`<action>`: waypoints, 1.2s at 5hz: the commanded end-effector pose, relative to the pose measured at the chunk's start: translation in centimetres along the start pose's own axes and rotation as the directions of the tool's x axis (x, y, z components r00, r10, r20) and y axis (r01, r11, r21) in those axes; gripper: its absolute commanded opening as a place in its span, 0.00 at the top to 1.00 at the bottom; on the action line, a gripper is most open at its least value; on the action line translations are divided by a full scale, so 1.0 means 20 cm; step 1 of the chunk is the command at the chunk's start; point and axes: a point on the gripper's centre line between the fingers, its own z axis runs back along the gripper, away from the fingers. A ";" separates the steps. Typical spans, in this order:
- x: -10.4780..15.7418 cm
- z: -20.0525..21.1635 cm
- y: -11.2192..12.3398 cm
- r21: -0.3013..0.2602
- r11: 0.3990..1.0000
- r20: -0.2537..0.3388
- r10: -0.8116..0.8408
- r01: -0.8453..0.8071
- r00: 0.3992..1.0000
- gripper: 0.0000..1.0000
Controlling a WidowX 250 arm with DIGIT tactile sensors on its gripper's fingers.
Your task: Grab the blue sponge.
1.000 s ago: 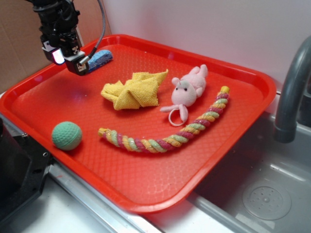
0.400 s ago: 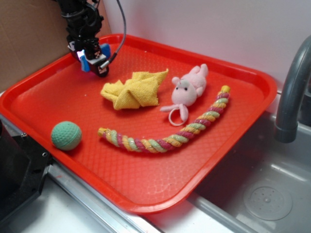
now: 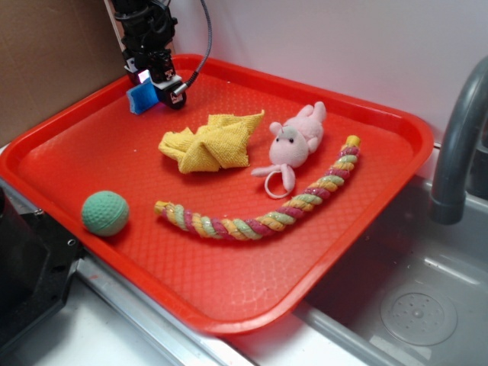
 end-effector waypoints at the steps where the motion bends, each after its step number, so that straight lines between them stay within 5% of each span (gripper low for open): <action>1: -0.16 0.16 -0.14 -0.036 0.999 0.040 0.023 -0.021 0.999 1.00; 2: -0.33 0.31 -0.28 -0.046 0.998 0.139 0.058 -0.052 0.989 1.00; 3: -0.46 0.41 -0.41 -0.106 0.990 0.136 0.104 -0.090 0.985 1.00; 6: -0.42 0.55 -0.56 -0.133 0.984 0.050 0.127 -0.120 0.991 1.00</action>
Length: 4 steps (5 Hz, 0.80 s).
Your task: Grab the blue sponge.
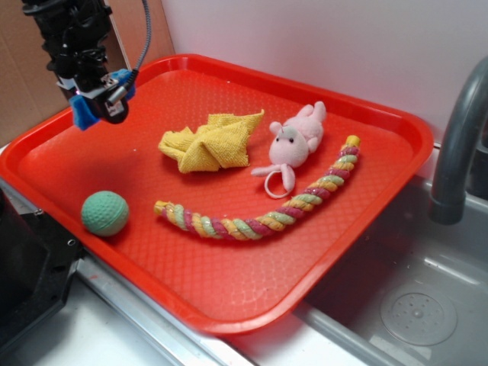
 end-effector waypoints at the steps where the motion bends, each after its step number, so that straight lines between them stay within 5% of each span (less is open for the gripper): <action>1: 0.04 0.31 -0.24 0.026 0.999 0.068 0.037 -0.039 0.997 1.00; 3: 0.13 0.40 -0.17 -0.007 0.995 0.135 0.102 -0.102 0.986 1.00; 4: 0.16 0.36 -0.10 0.012 0.994 0.120 0.108 -0.110 0.987 1.00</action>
